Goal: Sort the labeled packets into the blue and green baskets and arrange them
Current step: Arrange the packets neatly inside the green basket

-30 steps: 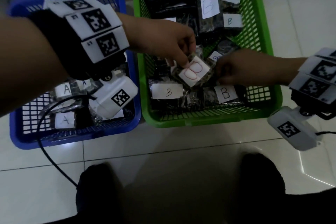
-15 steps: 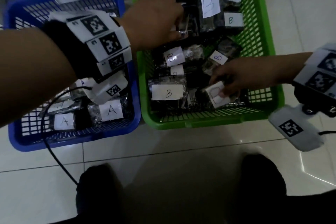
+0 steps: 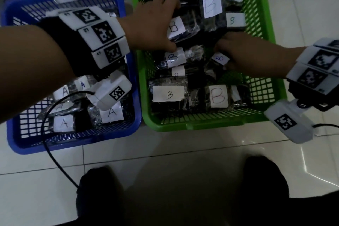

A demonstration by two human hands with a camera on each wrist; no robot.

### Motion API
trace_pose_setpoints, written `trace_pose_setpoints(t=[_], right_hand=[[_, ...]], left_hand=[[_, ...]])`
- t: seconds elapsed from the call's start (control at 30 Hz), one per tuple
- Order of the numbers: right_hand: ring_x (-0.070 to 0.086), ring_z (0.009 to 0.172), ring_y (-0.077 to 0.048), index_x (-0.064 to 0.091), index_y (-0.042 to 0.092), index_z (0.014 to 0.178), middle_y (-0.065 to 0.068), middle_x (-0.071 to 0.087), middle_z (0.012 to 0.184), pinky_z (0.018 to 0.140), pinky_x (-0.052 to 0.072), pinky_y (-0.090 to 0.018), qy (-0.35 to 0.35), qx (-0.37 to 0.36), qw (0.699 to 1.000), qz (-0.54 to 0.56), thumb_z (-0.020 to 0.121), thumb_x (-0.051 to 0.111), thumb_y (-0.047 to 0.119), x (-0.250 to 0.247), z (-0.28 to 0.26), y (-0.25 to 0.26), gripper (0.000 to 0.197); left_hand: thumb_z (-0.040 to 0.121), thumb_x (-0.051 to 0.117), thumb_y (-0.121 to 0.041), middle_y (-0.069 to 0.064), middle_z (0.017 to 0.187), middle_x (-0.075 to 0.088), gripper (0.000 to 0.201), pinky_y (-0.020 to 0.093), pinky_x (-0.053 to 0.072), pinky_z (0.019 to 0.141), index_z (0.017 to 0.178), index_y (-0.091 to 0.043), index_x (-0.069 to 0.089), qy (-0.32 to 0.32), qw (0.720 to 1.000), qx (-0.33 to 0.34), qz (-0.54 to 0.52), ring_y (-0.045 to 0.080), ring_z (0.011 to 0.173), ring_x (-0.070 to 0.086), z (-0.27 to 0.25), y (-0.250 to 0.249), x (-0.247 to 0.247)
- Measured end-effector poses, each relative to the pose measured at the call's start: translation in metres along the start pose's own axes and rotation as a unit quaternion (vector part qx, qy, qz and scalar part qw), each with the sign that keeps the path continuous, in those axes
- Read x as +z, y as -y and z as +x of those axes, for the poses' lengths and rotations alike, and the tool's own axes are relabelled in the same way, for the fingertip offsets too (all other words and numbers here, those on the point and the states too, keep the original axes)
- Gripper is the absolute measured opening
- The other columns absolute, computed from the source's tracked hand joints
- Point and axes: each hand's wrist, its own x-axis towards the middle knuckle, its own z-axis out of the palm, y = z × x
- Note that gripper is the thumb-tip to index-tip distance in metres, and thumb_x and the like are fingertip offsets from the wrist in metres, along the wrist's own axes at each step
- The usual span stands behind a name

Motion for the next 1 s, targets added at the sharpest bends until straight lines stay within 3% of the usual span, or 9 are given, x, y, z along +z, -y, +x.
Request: trace_pose_setpoints(t=[0.13, 0.27, 0.37, 0.43, 0.57, 0.7, 0.8, 0.9, 1.0], right_hand=[[0.053, 0.097, -0.037, 0.052, 0.0, 0.121, -0.024, 0.055, 0.11, 0.08, 0.039, -0.04, 0.023, 0.003, 0.999, -0.049, 0.077, 0.072, 0.009, 0.003, -0.001, 0.001, 0.049], [0.047, 0.097, -0.04, 0.063, -0.002, 0.107, -0.025, 0.05, 0.112, 0.078, 0.045, -0.045, 0.021, 0.001, 0.989, -0.143, 0.075, 0.07, 0.007, -0.002, 0.001, 0.008, 0.035], [0.049, 0.089, -0.042, 0.067, -0.003, 0.088, -0.025, 0.055, 0.096, 0.065, 0.038, -0.04, -0.013, -0.036, 0.982, -0.185, 0.065, 0.074, 0.002, -0.019, -0.006, 0.017, 0.025], [0.05, 0.086, -0.038, 0.068, 0.002, 0.088, -0.02, 0.06, 0.091, 0.064, 0.04, -0.04, -0.031, -0.051, 0.977, -0.205, 0.065, 0.073, 0.006, -0.031, -0.013, 0.017, 0.024], [0.055, 0.08, -0.029, 0.065, 0.01, 0.092, -0.009, 0.064, 0.086, 0.07, 0.046, -0.039, -0.035, -0.005, 0.992, -0.119, 0.074, 0.072, 0.007, -0.055, -0.025, 0.006, 0.02], [0.046, 0.075, -0.019, 0.061, 0.017, 0.095, 0.001, 0.052, 0.083, 0.069, 0.03, -0.029, -0.058, 0.058, 0.996, -0.016, 0.078, 0.073, 0.014, -0.077, -0.037, -0.003, 0.02], [0.042, 0.061, -0.016, 0.058, 0.02, 0.09, -0.005, 0.058, 0.087, 0.066, 0.031, -0.032, -0.059, 0.078, 0.995, 0.003, 0.077, 0.074, 0.022, -0.088, -0.044, -0.01, 0.02], [0.042, 0.06, -0.018, 0.057, 0.019, 0.089, -0.012, 0.062, 0.088, 0.065, 0.037, -0.037, -0.08, 0.088, 0.992, 0.05, 0.076, 0.074, 0.021, -0.093, -0.047, -0.018, 0.021], [0.043, 0.058, -0.02, 0.056, 0.021, 0.087, -0.012, 0.062, 0.087, 0.064, 0.035, -0.033, -0.094, 0.106, 0.987, 0.07, 0.076, 0.074, 0.021, -0.093, -0.05, -0.022, 0.021]], left_hand=[[0.074, 0.075, -0.039, 0.014, 0.14, 0.033, 0.092, 0.033, 0.04, 0.096, 0.146, -0.019, 0.02, 0.071, 0.995, 0.005, -0.07, 0.028, 0.122, 0.042, -0.001, -0.007, -0.004], [0.07, 0.073, -0.05, 0.005, 0.137, 0.044, 0.092, 0.026, 0.039, 0.081, 0.144, -0.024, 0.025, 0.136, 0.987, 0.023, -0.084, 0.017, 0.099, 0.049, -0.001, -0.017, -0.008], [0.056, 0.069, -0.062, 0.001, 0.134, 0.047, 0.101, 0.026, 0.041, 0.083, 0.14, -0.024, 0.029, 0.173, 0.981, 0.016, -0.084, 0.015, 0.102, 0.049, -0.003, -0.023, -0.01], [0.053, 0.069, -0.063, -0.003, 0.128, 0.047, 0.102, 0.024, 0.04, 0.08, 0.139, -0.024, 0.029, 0.19, 0.978, 0.013, -0.086, 0.013, 0.1, 0.049, -0.003, -0.024, -0.009], [0.054, 0.071, -0.062, -0.009, 0.117, 0.045, 0.101, 0.023, 0.04, 0.077, 0.137, -0.024, 0.029, 0.203, 0.975, 0.027, -0.086, 0.012, 0.099, 0.05, -0.001, -0.025, -0.007], [0.055, 0.07, -0.06, -0.017, 0.11, 0.043, 0.099, 0.009, 0.036, 0.066, 0.137, -0.027, 0.027, 0.201, 0.97, 0.048, -0.13, -0.006, 0.083, 0.048, 0.006, -0.033, -0.008], [0.057, 0.07, -0.058, -0.018, 0.114, 0.041, 0.097, 0.003, 0.038, 0.063, 0.138, -0.026, 0.028, 0.183, 0.966, 0.071, -0.17, -0.005, 0.087, 0.047, 0.009, -0.043, -0.002], [0.063, 0.075, -0.054, -0.015, 0.126, 0.04, 0.095, -0.003, 0.034, 0.073, 0.137, -0.019, 0.029, 0.125, 0.969, 0.111, -0.179, 0.0, 0.105, 0.042, 0.012, -0.06, 0.014], [0.066, 0.077, -0.055, 0.0, 0.144, 0.036, 0.1, 0.015, 0.027, 0.104, 0.143, -0.013, 0.029, 0.066, 0.971, 0.168, -0.158, 0.014, 0.126, 0.037, 0.02, -0.078, 0.031]])
